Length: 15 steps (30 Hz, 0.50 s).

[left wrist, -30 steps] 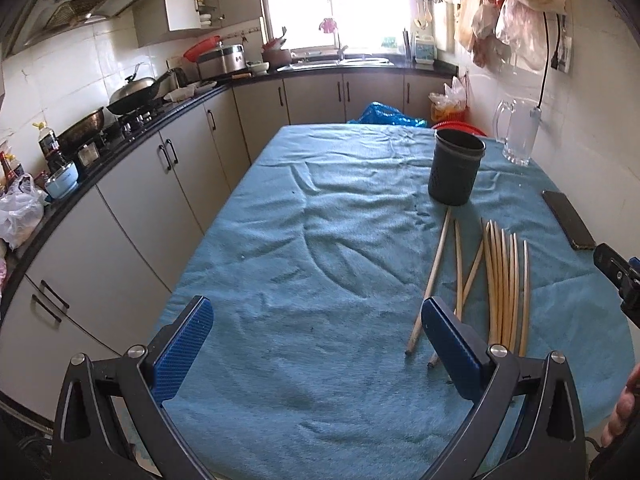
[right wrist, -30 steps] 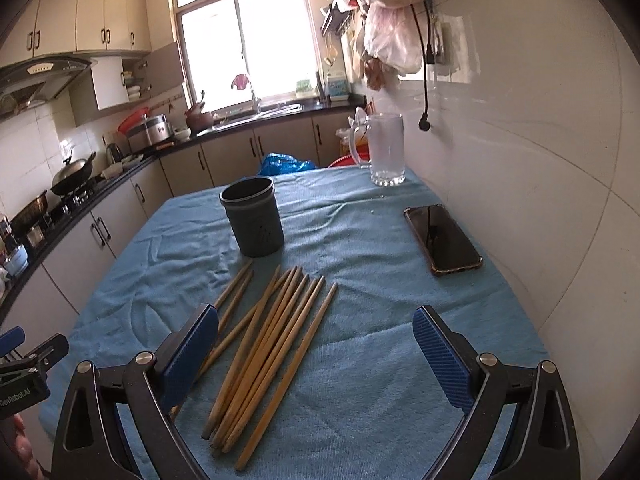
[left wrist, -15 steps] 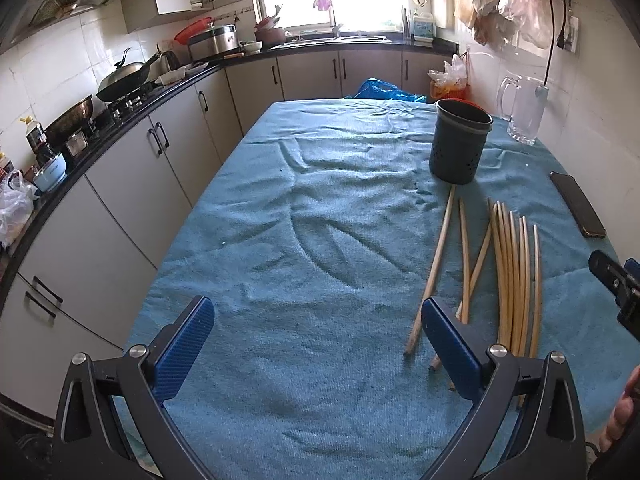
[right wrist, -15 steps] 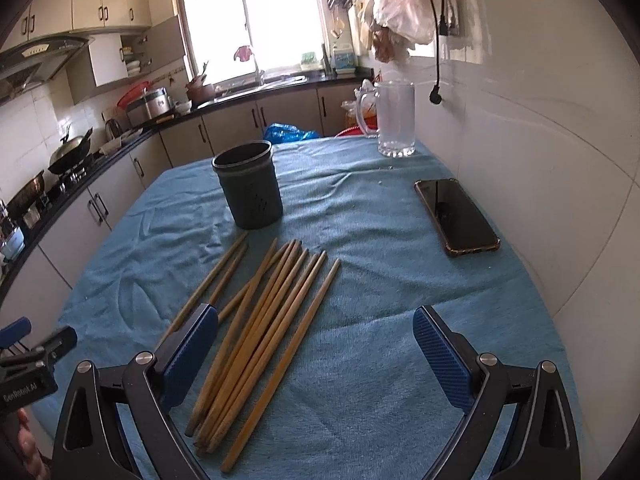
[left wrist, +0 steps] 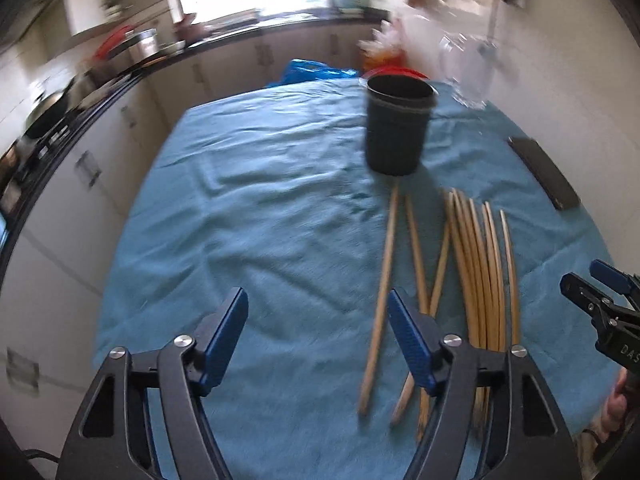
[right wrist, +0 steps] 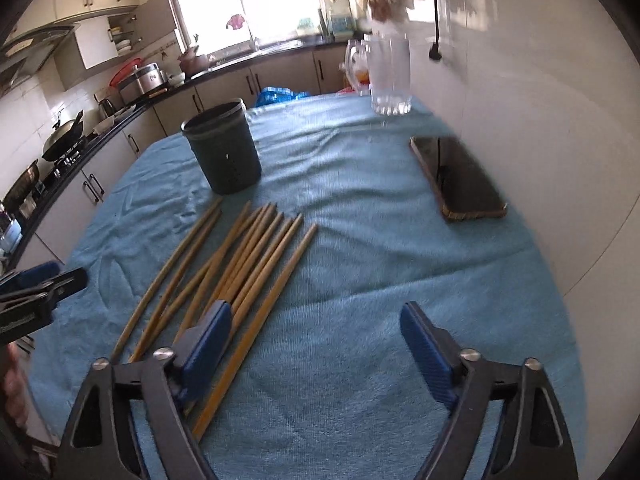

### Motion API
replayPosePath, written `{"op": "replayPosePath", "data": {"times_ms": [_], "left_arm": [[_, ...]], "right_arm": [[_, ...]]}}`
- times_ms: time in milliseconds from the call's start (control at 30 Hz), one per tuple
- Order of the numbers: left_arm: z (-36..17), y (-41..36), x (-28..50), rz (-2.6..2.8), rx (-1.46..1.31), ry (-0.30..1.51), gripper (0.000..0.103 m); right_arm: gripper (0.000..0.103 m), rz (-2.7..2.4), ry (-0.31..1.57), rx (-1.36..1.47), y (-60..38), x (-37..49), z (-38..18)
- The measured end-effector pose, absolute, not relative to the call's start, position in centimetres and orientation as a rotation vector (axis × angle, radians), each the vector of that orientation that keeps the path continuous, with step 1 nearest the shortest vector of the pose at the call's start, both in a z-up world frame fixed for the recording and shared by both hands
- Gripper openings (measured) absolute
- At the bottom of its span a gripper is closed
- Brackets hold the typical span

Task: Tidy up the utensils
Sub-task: 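Grasp a wooden chopstick with the left tool while the right tool grasps another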

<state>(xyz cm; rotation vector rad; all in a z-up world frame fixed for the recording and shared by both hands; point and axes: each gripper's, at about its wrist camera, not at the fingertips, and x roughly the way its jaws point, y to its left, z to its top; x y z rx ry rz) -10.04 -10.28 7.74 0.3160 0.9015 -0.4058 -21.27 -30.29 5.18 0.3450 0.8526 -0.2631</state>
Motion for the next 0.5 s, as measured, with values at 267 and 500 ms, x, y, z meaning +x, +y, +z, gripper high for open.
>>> {"op": "replayPosePath", "data": {"times_ms": [267,500], "left_arm": [[3.8,-14.3,-6.6,-0.497,0.385,0.978,0.053],[2.3,-15.3,-4.1,-0.528,0.368,1.024,0.044]], "right_arm": [[0.066,-0.22,0.95,0.378,-30.1,-18.7,3.2],[0.055,-0.238,0.999,0.347,-29.6,-16.0,2.3]]}}
